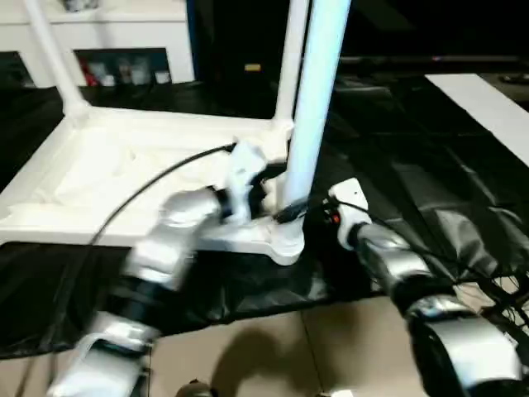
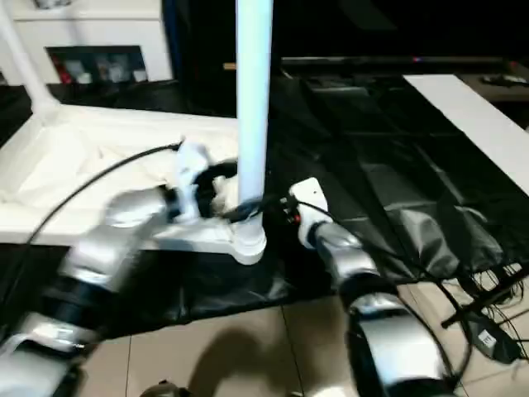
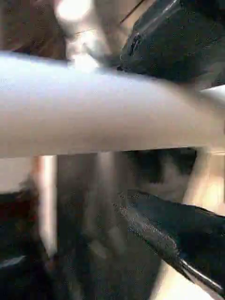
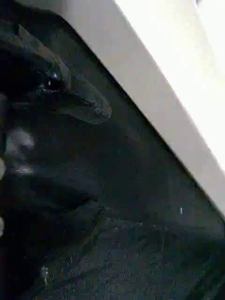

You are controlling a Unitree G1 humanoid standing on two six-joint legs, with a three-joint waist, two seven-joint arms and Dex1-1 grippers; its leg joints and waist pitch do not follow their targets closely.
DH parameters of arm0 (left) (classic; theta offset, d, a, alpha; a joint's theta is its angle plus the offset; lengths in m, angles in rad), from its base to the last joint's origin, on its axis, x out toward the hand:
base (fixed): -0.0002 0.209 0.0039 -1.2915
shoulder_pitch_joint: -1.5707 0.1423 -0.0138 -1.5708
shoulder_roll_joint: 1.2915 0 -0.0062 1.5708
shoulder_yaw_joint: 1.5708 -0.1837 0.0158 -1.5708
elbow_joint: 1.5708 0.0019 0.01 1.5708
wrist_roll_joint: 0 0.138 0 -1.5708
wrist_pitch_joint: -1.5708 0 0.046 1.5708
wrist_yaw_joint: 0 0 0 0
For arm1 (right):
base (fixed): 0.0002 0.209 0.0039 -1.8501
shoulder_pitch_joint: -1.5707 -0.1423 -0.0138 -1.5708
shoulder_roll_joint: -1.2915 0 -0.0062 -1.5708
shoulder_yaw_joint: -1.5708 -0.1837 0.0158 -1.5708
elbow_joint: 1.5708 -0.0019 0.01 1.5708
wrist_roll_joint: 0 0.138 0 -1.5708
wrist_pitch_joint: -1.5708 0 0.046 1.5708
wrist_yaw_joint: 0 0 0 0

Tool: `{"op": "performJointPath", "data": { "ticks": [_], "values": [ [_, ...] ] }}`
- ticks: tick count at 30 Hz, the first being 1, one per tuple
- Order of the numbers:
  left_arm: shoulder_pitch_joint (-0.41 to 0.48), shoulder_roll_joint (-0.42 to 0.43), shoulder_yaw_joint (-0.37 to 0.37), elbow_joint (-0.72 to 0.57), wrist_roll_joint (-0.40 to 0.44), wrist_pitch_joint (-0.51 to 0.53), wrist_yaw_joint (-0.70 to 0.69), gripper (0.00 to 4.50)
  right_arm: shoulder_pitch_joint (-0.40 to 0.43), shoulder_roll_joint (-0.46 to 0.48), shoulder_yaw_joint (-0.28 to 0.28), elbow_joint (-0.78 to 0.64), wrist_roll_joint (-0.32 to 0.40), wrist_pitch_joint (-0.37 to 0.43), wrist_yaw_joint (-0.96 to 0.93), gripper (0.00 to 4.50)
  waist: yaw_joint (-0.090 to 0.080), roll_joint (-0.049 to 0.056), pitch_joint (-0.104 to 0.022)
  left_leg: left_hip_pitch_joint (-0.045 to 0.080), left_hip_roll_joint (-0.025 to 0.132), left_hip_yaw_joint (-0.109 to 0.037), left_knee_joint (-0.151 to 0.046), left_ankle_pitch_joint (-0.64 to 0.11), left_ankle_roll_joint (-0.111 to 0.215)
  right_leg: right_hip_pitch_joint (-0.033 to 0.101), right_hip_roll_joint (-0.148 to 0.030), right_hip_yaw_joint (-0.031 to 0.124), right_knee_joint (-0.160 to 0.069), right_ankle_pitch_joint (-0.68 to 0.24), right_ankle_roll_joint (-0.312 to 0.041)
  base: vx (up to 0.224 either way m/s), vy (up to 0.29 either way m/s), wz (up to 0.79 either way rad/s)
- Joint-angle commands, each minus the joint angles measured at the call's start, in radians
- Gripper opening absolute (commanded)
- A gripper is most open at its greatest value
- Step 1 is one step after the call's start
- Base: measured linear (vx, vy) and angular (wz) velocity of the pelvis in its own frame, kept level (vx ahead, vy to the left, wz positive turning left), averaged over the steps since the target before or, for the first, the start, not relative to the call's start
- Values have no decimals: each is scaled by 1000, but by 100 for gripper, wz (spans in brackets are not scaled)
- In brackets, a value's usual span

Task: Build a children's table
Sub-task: Rotate table base

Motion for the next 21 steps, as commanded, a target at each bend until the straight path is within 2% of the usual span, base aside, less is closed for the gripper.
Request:
{"op": "performJointPath", "data": {
  "ticks": [1,3,4,5,6,7,8,9,10,11,12,13,14,15,16,17,18,19,20,21],
  "values": [
    [-17,34,-28,66,13,-27,-101,446,15,-33,39,-71,-10,-7,126,320,12,8,-75,12,27,-12,-57,-185,33,54,-66,46,-67,-89,-230,0,0,0],
    [-52,70,-60,163,76,-107,-132,420,40,-75,71,-134,-14,-9,218,320,17,10,-76,12,31,-15,-58,-188,32,54,-68,47,-66,-86,-218,0,0,0],
    [-52,70,-60,163,76,-107,-132,412,40,-75,71,-134,-14,-9,218,320,19,10,-77,14,31,-13,-58,-190,32,53,-68,48,-66,-83,-217,0,0,0],
    [-88,88,-87,250,132,-181,-142,412,65,-115,83,-200,4,14,297,320,25,10,-76,15,32,-14,-58,-195,31,53,-68,49,-68,-85,-215,0,0,0],
    [-93,90,-90,262,139,-189,-144,412,69,-120,84,-209,7,17,307,337,28,8,-75,16,29,-13,-57,-197,35,53,-66,49,-71,-88,-208,0,0,0],
    [-114,97,-103,306,166,-221,-146,409,83,-141,91,-246,14,25,342,347,32,19,-76,17,30,-15,-57,-198,34,51,-67,50,-68,-80,-208,0,0,0],
    [-133,101,-109,342,181,-239,-153,378,96,-160,93,-280,18,35,371,354,35,16,-78,19,32,-15,-57,-202,29,53,-68,50,-69,-70,-210,0,0,0],
    [-151,102,-114,376,190,-248,-160,370,113,-181,96,-320,27,53,405,358,37,13,-78,17,32,-16,-57,-198,28,56,-70,49,-66,-62,-214,0,0,0],
    [-174,104,-120,418,203,-267,-173,370,138,-208,100,-376,40,82,448,358,44,24,-79,17,32,-17,-55,-194,26,55,-73,49,-63,-53,-222,0,0,0],
    [-193,106,-127,454,211,-276,-192,371,163,-235,104,-432,53,113,489,371,47,26,-77,16,28,-17,-54,-199,33,57,-67,49,-68,-52,-217,0,0,0],
    [-207,107,-131,483,216,-287,-208,366,181,-254,107,-472,62,136,515,384,50,21,-79,18,30,-16,-54,-201,34,58,-69,49,-68,-42,-220,0,0,0],
    [-220,106,-132,508,218,-294,-216,344,199,-272,111,-514,72,159,539,392,52,35,-80,14,29,-20,-53,-195,36,60,-71,48,-63,-29,-226,0,0,0],
    [-229,104,-133,525,215,-288,-235,330,216,-289,115,-550,81,182,558,397,51,25,-80,15,31,-19,-52,-201,37,59,-73,47,-65,-25,-234,0,0,0],
    [-238,101,-132,544,217,-291,-243,330,227,-298,116,-575,87,196,571,397,52,22,-79,14,29,-18,-53,-201,40,61,-71,47,-68,-30,-237,0,0,0],
    [-242,99,-132,554,217,-292,-248,327,233,-303,117,-588,90,204,577,404,53,28,-80,12,28,-18,-51,-198,44,62,-73,47,-69,-33,-242,0,0,0],
    [-254,94,-132,580,219,-298,-259,320,249,-316,120,-621,98,223,594,420,53,38,-80,10,28,-20,-51,-200,43,63,-75,46,-68,-37,-245,0,0,0],
    [-267,87,-129,613,225,-312,-269,307,263,-326,121,-653,104,243,607,429,53,28,-79,10,27,-19,-50,-206,45,65,-76,46,-73,-72,-237,0,0,0],
    [-275,83,-130,635,232,-321,-270,293,273,-332,122,-676,107,257,611,434,52,28,-78,9,26,-19,-50,-203,47,63,-76,46,-76,-88,-233,0,0,0],
    [-277,82,-130,641,234,-323,-271,285,276,-334,123,-684,108,262,613,438,53,44,-79,10,27,-21,-49,-205,44,62,-77,46,-75,-99,-232,0,0,0],
    [-283,79,-130,657,239,-326,-276,285,283,-338,123,-702,112,274,614,438,50,36,-80,10,29,-21,-49,-206,43,63,-76,46,-77,-101,-231,0,0,0]
  ]
}}
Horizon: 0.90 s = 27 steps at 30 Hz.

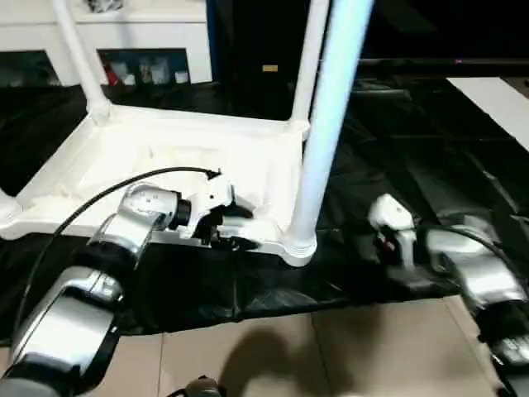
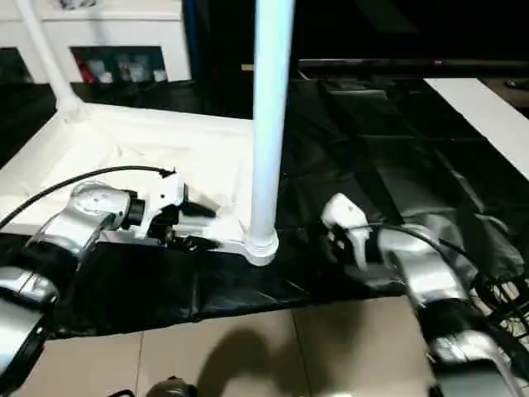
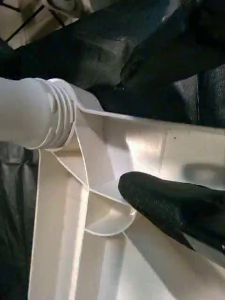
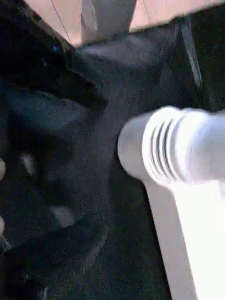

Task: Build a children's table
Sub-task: Rotate table base, then rotate leg to tighten

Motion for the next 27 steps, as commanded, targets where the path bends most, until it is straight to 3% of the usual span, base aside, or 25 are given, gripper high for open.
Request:
{"op": "performJointPath", "data": {
  "ticks": [1,2,3,5,17,19,22,23,24,27],
  "values": [
    [-34,-10,-3,58,25,-17,-17,278,20,-24,3,-80,27,47,11,449,4,5,-75,12,26,-19,-54,-204,42,60,-70,45,-81,-113,-225,0,0,0],
    [-43,-16,1,83,28,-20,-24,278,32,-30,1,-111,33,69,12,449,6,11,-76,13,27,-20,-54,-205,44,60,-71,46,-81,-110,-224,0,0,0],
    [-52,-21,4,105,30,-24,-28,250,42,-34,0,-137,37,89,12,450,7,11,-78,13,28,-21,-53,-202,42,61,-72,46,-78,-106,-226,0,0,0],
    [-57,-24,5,117,32,-28,-27,244,49,-36,0,-152,41,100,14,450,8,15,-78,12,29,-22,-54,-203,39,60,-73,44,-79,-106,-230,0,0,0],
    [-93,-35,9,212,70,-60,-17,143,85,-53,4,-253,58,182,6,450,8,22,-77,11,29,-24,-54,-212,29,62,-74,45,-80,-112,-228,0,0,0],
    [-100,-41,9,232,82,-67,-11,131,94,-55,4,-278,61,202,2,450,7,29,-77,11,28,-24,-54,-209,33,61,-73,44,-83,-109,-228,0,0,0],
    [-101,-43,9,236,84,-68,-9,107,97,-56,4,-285,62,208,0,450,9,28,-78,10,27,-23,-52,-200,38,62,-75,44,-83,-122,-225,0,0,0],
    [-105,-47,10,245,90,-70,-9,99,103,-57,4,-296,65,215,-1,450,8,37,-78,10,27,-23,-52,-206,35,60,-75,44,-86,-133,-223,0,0,0],
    [-105,-47,11,247,92,-71,-9,72,105,-58,4,-298,66,217,-2,450,7,32,-77,9,25,-23,-52,-206,36,62,-72,43,-87,-134,-220,0,0,0],
    [-109,-50,12,261,105,-78,-7,54,110,-61,5,-310,71,227,-6,450,8,33,-77,8,25,-24,-52,-204,38,63,-73,43,-88,-156,-210,0,0,0]
  ]
}}
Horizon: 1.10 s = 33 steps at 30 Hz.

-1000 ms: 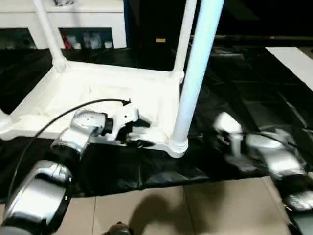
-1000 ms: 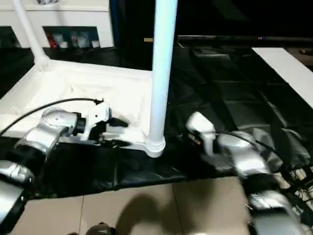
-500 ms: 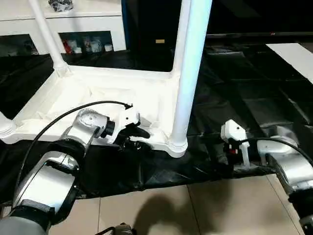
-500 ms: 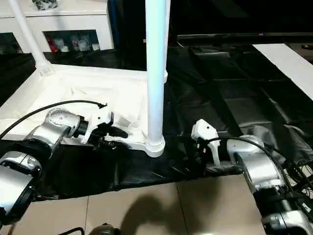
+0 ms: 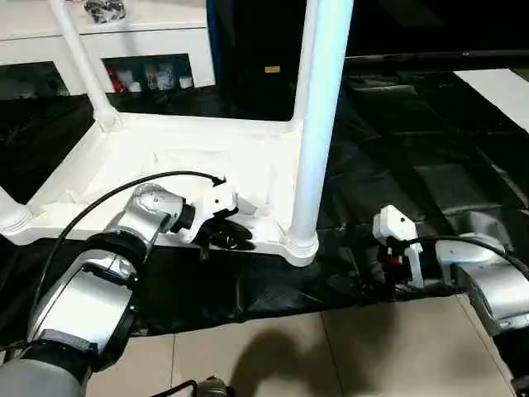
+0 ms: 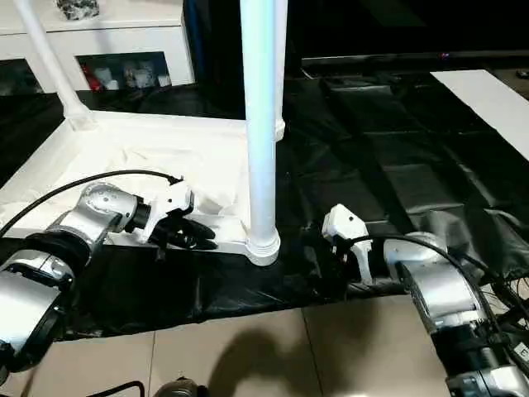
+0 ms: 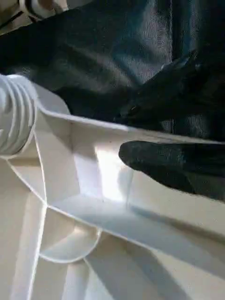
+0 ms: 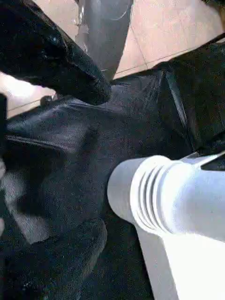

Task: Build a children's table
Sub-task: Rotate leg to tighten

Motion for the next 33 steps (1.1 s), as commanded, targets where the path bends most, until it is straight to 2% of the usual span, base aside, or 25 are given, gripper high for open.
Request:
{"op": "performJointPath", "data": {
  "ticks": [1,2,5,9,10,11,12,13,14,15,16,17,18,19,20,21,22,24,25,26,27,29,32,33],
  "values": [
    [-24,3,5,17,23,-10,2,43,0,-18,1,-38,11,14,-6,450,2,-1,-76,9,26,-23,-54,-200,38,61,-72,44,-87,-160,-206,0,0,0],
    [-24,3,5,19,25,-9,1,26,2,-18,1,-42,12,15,-7,450,1,-2,-76,10,27,-24,-55,-200,38,61,-72,44,-88,-162,-202,0,0,0],
    [-22,4,6,23,32,-8,-3,11,6,-20,1,-49,14,19,-8,450,1,-2,-77,8,27,-24,-54,-193,39,61,-74,44,-87,-156,-203,0,0,0],
    [-18,7,5,26,38,-4,-2,2,6,-18,2,-49,14,17,-12,450,-4,-2,-78,5,27,-24,-53,-183,44,62,-73,42,-83,-124,-214,0,0,0],
    [-15,4,26,27,20,22,-3,2,0,-9,-2,-45,14,9,-21,450,-6,-2,-78,5,26,-23,-53,-183,45,62,-73,42,-83,-121,-215,0,0,0],
    [-15,4,31,27,16,28,-3,2,-2,-7,-2,-44,15,6,-23,450,-7,-7,-78,4,25,-23,-53,-177,46,63,-73,42,-81,-119,-217,0,0,0],
    [-13,2,42,28,7,41,-4,2,-4,-2,-4,-42,15,2,-28,450,-10,-5,-77,4,24,-22,-53,-177,48,62,-74,41,-83,-129,-216,0,0,0],
    [-2,-1,68,20,-19,86,-7,2,-23,25,-10,-20,9,-18,-62,450,-14,-18,-76,4,23,-20,-53,-178,51,63,-73,41,-86,-143,-214,0,0,0],
    [2,-1,74,17,-24,95,-6,2,-28,33,-11,-13,6,-23,-74,450,-14,-12,-75,4,23,-21,-53,-173,48,61,-76,40,-82,-150,-218,0,0,0],
    [23,-6,85,-2,-33,115,12,2,-51,65,-10,23,-14,-48,-127,450,-23,-22,-73,2,24,-21,-56,-178,46,60,-75,39,-88,-186,-211,0,0,0],
    [30,-7,87,-9,-33,118,22,2,-58,76,-10,34,-20,-53,-144,450,-23,-22,-73,2,24,-21,-56,-178,46,60,-75,39,-88,-186,-211,0,0,0],
    [40,-10,89,-18,-32,119,37,2,-67,88,-9,50,-29,-59,-167,450,-23,-12,-76,7,27,-21,-55,-177,43,55,-77,41,-87,-196,-216,0,0,0],
    [54,-15,94,-35,-32,120,71,2,-77,101,-4,69,-40,-67,-187,450,-24,-29,-73,5,26,-18,-56,-174,47,55,-75,42,-89,-197,-212,0,0,0],
    [72,-20,96,-58,-36,126,77,2,-90,117,1,94,-52,-75,-211,450,-20,-22,-75,6,29,-21,-56,-166,47,55,-79,43,-83,-190,-216,0,0,0],
    [89,-23,98,-83,-38,133,73,2,-99,129,5,112,-61,-86,-231,450,-22,-30,-75,5,30,-20,-57,-161,47,54,-80,43,-82,-187,-216,0,0,0],
    [123,-23,92,-134,-33,151,69,2,-122,157,5,153,-72,-101,-271,450,-20,-22,-74,7,30,-19,-58,-162,48,51,-79,43,-84,-195,-214,0,0,0],
    [131,-22,89,-148,-30,155,68,2,-128,164,5,163,-75,-107,-282,450,-24,-26,-74,4,33,-21,-59,-161,47,52,-83,44,-79,-187,-217,0,0,0],
    [169,-11,70,-209,-8,165,70,2,-156,190,7,208,-97,-145,-331,450,-25,-25,-74,7,35,-20,-62,-169,41,47,-83,45,-81,-198,-210,0,0,0],
    [183,-5,64,-235,1,167,79,2,-168,201,7,226,-99,-150,-341,450,-26,-40,-72,8,32,-16,-62,-174,42,48,-79,46,-85,-203,-202,0,0,0],
    [211,4,60,-280,6,173,83,2,-189,219,12,256,-100,-165,-346,450,-25,-42,-74,7,36,-20,-63,-170,40,51,-86,46,-76,-198,-204,0,0,0],
    [223,8,62,-302,1,177,76,2,-199,228,18,270,-98,-169,-337,450,-26,-34,-72,8,36,-18,-64,-175,40,46,-85,47,-80,-212,-197,0,0,0],
    [238,13,64,-340,-9,193,70,2,-214,236,32,298,-99,-192,-312,450,-26,-40,-71,9,38,-18,-66,-178,36,46,-84,48,-79,-207,-197,0,0,0],
    [247,19,65,-364,-10,204,71,2,-229,245,40,329,-103,-215,-298,450,-28,-41,-70,9,37,-17,-68,-182,33,46,-82,49,-77,-178,-200,0,0,0],
    [256,25,67,-391,-12,221,69,0,-245,253,45,362,-108,-238,-292,422,-28,-45,-70,11,36,-16,-67,-183,33,45,-81,49,-78,-175,-200,0,0,0]
  ]
}}
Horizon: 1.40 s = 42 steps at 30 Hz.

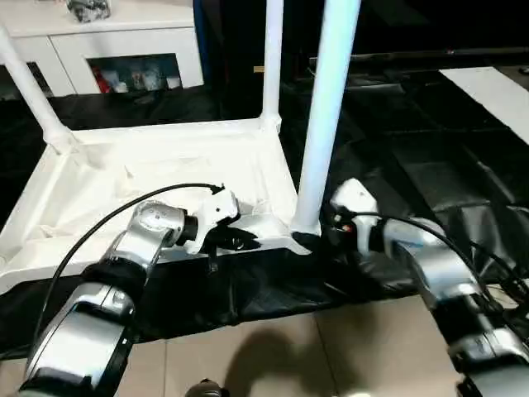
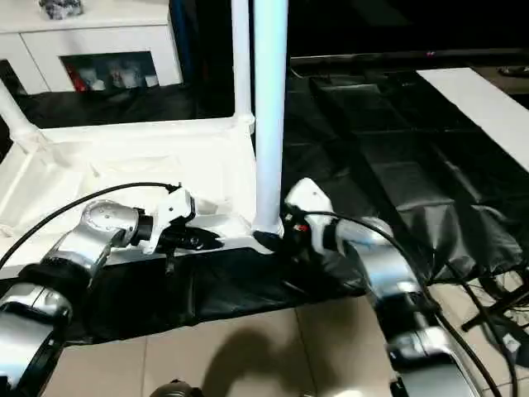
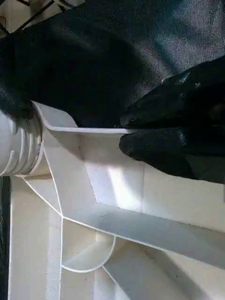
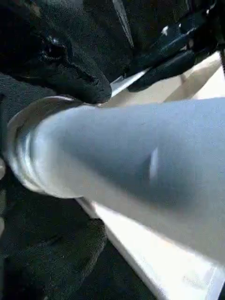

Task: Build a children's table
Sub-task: Rotate leg to tighten

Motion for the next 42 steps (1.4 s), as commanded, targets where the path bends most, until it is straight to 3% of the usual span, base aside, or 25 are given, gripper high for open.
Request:
{"op": "performJointPath", "data": {
  "ticks": [1,3,4,7,17,21,24,29,30,31,34,37,38,42],
  "values": [
    [40,17,-15,-6,9,36,-7,0,-25,3,10,36,-14,-33,13,415,2,-14,-70,10,36,-21,-66,-185,27,48,-83,48,-74,-179,-207,0,0,0],
    [52,23,-15,-45,6,62,-11,0,-45,11,16,78,-18,-56,28,415,2,-17,-69,10,37,-20,-65,-181,28,48,-83,49,-74,-176,-209,0,0,0],
    [58,25,-13,-62,3,74,-11,0,-54,14,18,97,-20,-66,33,382,2,-19,-69,9,36,-20,-65,-174,30,49,-83,49,-73,-165,-210,0,0,0],
    [67,29,-12,-87,-5,105,-26,0,-72,19,23,142,-28,-88,36,369,-1,-19,-69,10,35,-18,-64,-169,33,48,-80,49,-71,-151,-219,0,0,0],
    [55,30,-9,-89,-11,147,-26,0,-133,48,15,279,-29,-143,56,288,-16,-24,-67,10,34,-18,-66,-188,31,49,-80,49,-74,-177,-225,0,0,0],
    [51,-12,-12,-100,7,185,69,0,-120,96,-11,312,-11,-133,6,274,-18,-27,-66,10,36,-19,-67,-189,30,49,-81,50,-74,-183,-225,0,0,0],
    [48,-67,-10,-106,19,210,159,0,-106,156,-29,331,-10,-127,-113,273,-21,-33,-65,14,36,-20,-69,-201,21,47,-82,51,-79,-206,-222,0,0,0],
    [35,-167,-5,-106,33,253,309,0,-116,280,-86,386,5,-108,-358,272,-26,-25,-60,21,35,-23,-76,-254,-5,41,-85,54,-92,-302,-191,0,0,0],
    [32,-186,-7,-106,37,260,336,0,-128,310,-107,407,9,-107,-425,272,-28,-30,-58,21,32,-25,-79,-274,-10,41,-84,53,-97,-341,-178,0,0,0],
    [30,-210,-9,-103,43,265,370,0,-145,343,-124,431,13,-111,-492,272,-29,-28,-58,24,33,-27,-80,-287,-16,38,-87,54,-100,-374,-168,0,0,0],
    [34,-250,-24,-113,57,275,411,0,-176,411,-120,457,2,-158,-528,272,-31,-24,-57,29,33,-29,-83,-324,-26,34,-86,54,-107,-411,-154,0,0,0],
    [38,-251,-31,-119,68,277,409,0,-175,421,-108,442,-11,-188,-494,272,-31,-25,-58,25,32,-29,-85,-334,-18,35,-84,54,-107,-399,-146,0,0,0],
    [42,-248,-31,-124,70,278,408,0,-173,418,-98,434,-23,-205,-489,328,-30,-27,-57,25,33,-29,-85,-332,-16,35,-84,54,-107,-395,-145,0,0,0],
    [77,-195,-12,-172,31,264,298,0,-144,336,-101,403,-20,-261,-356,360,-28,-30,-63,18,33,-26,-83,-282,5,41,-84,55,-97,-307,-159,0,0,0]
  ]
}}
